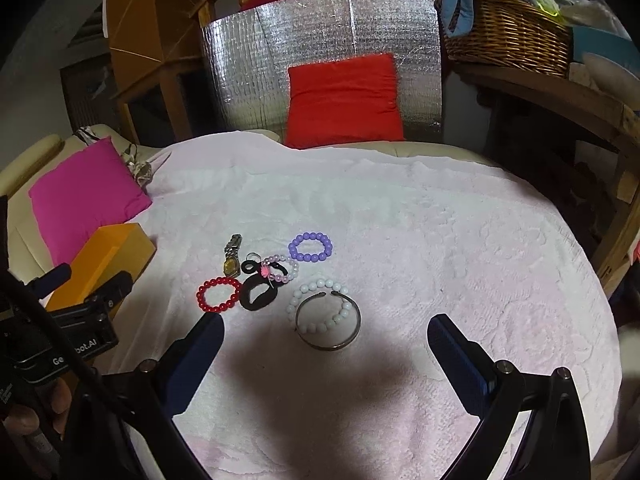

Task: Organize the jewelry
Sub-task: 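Close the right tool on the pink-clear bead bracelet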

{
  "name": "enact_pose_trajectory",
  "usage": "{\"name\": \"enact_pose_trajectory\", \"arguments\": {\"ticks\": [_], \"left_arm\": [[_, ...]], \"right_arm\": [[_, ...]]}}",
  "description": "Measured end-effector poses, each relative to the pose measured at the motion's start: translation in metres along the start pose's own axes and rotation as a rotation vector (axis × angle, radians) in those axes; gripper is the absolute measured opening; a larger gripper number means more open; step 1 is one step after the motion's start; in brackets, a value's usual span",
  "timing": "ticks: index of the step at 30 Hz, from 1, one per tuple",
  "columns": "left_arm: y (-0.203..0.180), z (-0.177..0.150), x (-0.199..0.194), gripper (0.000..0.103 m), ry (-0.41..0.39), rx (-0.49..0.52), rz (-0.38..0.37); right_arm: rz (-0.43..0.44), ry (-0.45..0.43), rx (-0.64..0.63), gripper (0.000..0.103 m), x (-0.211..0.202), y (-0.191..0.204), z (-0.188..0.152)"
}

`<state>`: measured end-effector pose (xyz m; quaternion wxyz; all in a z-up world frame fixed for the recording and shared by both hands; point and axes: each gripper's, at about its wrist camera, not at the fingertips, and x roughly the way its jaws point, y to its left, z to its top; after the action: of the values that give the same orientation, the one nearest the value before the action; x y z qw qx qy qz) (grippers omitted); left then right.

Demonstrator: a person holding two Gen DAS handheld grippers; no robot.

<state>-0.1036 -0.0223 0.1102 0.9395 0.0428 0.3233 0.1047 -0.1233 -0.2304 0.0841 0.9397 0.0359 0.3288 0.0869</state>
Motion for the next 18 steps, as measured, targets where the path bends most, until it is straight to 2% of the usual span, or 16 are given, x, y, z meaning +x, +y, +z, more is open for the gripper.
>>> {"name": "enact_pose_trajectory", "arguments": {"ticks": [5,7,10,11,13,14,16,18], "left_arm": [[0.018,-0.004,0.027,0.103,0.118,-0.043,0.010],[0.028,-0.005,0.038,0.103,0.155,-0.069,0.017],[0.036,-0.007,0.052,0.103,0.197,-0.065,0.028],[0.037,-0.007,0.055,0.103,0.207,-0.066,0.025],[0.039,-0.007,0.061,0.103,0.233,-0.069,0.003],[0.039,-0.007,0.064,0.103,0.242,-0.069,-0.010],[0.038,-0.006,0.067,0.103,0.254,-0.060,-0.020],[0.038,-0.005,0.069,0.103,0.258,-0.051,-0.021]], "right_arm": [[0.050,0.047,0.009,0.101,0.019,0.001,0.004],[0.082,0.072,0.003,0.092,0.031,0.004,0.008],[0.163,0.117,-0.010,0.086,0.056,0.014,0.018],[0.177,0.130,-0.022,0.083,0.063,0.019,0.020],[0.213,0.165,-0.047,0.071,0.082,0.028,0.023],[0.232,0.183,-0.053,0.068,0.093,0.033,0.024],[0.244,0.214,-0.070,0.058,0.113,0.042,0.027],[0.239,0.223,-0.081,0.052,0.128,0.047,0.028]]}}
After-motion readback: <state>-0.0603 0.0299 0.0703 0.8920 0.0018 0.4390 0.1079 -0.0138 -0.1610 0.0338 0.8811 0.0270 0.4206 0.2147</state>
